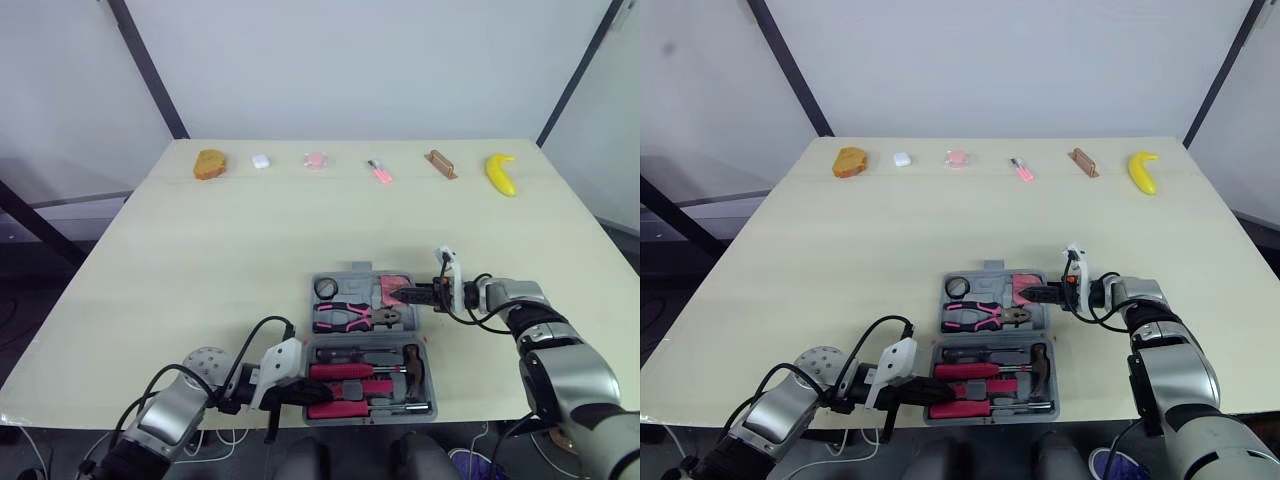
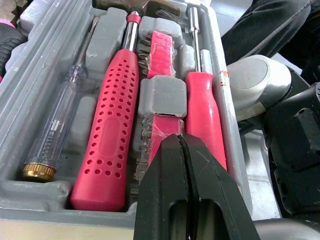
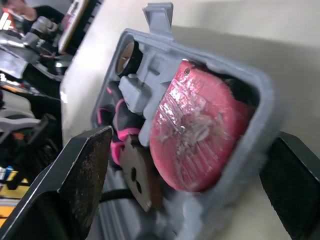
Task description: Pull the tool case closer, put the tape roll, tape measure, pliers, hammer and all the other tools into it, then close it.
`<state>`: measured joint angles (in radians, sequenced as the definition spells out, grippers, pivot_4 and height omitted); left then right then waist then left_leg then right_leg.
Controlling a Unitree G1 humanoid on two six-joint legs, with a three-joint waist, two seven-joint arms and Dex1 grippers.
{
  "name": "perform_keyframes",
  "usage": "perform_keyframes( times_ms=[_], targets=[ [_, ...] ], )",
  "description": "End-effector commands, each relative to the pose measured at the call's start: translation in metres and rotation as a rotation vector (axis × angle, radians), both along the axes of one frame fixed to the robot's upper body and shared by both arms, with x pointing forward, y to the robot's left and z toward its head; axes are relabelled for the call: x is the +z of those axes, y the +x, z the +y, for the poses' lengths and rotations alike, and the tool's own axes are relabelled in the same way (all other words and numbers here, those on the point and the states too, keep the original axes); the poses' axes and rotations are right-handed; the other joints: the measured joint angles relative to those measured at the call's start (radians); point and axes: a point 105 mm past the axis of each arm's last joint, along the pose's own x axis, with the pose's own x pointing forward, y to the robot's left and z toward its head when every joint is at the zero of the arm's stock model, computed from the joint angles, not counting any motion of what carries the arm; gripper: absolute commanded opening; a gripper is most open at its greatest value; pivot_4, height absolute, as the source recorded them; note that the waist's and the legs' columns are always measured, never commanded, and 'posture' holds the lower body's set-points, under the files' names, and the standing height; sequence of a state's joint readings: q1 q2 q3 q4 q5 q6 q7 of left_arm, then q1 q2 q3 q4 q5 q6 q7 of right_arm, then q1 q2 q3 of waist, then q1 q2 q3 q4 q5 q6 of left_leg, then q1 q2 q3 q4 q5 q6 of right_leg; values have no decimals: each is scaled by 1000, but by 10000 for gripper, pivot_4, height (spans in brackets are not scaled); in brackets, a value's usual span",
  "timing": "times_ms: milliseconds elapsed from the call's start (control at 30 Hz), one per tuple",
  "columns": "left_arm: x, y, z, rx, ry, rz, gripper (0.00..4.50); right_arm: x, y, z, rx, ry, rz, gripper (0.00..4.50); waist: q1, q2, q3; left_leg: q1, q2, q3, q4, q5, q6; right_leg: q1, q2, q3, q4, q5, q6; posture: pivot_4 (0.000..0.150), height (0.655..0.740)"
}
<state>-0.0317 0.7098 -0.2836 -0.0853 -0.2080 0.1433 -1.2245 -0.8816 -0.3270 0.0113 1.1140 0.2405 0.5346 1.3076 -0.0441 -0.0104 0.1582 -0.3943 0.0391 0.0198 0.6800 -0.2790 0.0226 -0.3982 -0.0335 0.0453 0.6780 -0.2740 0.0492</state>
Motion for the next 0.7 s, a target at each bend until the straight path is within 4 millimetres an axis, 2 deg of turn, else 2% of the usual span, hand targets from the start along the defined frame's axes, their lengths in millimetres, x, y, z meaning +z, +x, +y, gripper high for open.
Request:
perform_keyframes(
  times_ms=[33, 233, 500, 567, 700],
  targets=[
    [-21, -11, 8, 17, 62, 80, 0, 23, 2, 4, 38, 110, -62, 44276, 0, 0, 0, 0, 0, 0, 0, 0, 0, 0, 0, 0, 0, 0, 0, 1500, 7400],
    [-19, -8, 8, 33, 42, 76, 0, 46, -7, 0, 131, 233, -96, 44276, 1, 1, 1, 0, 0, 0, -1, 0, 0, 0, 0, 0, 0, 0, 0, 1500, 7400],
    [-7, -2, 17, 83, -36, 34, 0, 68, -38, 1, 294, 298, -106, 44276, 1, 2, 1, 0, 2, -1, -1, 0, 0, 0, -1, -1, 0, 0, 0, 1500, 7400],
    [8, -11, 29, 102, -78, 68, 0, 76, -50, 1, 332, 312, -118, 44276, -2, 1, 1, -1, 2, -1, -2, 0, 0, -1, -1, -1, 0, 0, 0, 1500, 7400],
    [29, -39, 71, 113, -26, 143, 0, 87, -86, -7, 418, 322, -114, 44276, 0, 2, 2, -5, 3, -1, -5, 0, 0, -7, -1, -1, 0, 0, -1, 1500, 7400]
  ],
)
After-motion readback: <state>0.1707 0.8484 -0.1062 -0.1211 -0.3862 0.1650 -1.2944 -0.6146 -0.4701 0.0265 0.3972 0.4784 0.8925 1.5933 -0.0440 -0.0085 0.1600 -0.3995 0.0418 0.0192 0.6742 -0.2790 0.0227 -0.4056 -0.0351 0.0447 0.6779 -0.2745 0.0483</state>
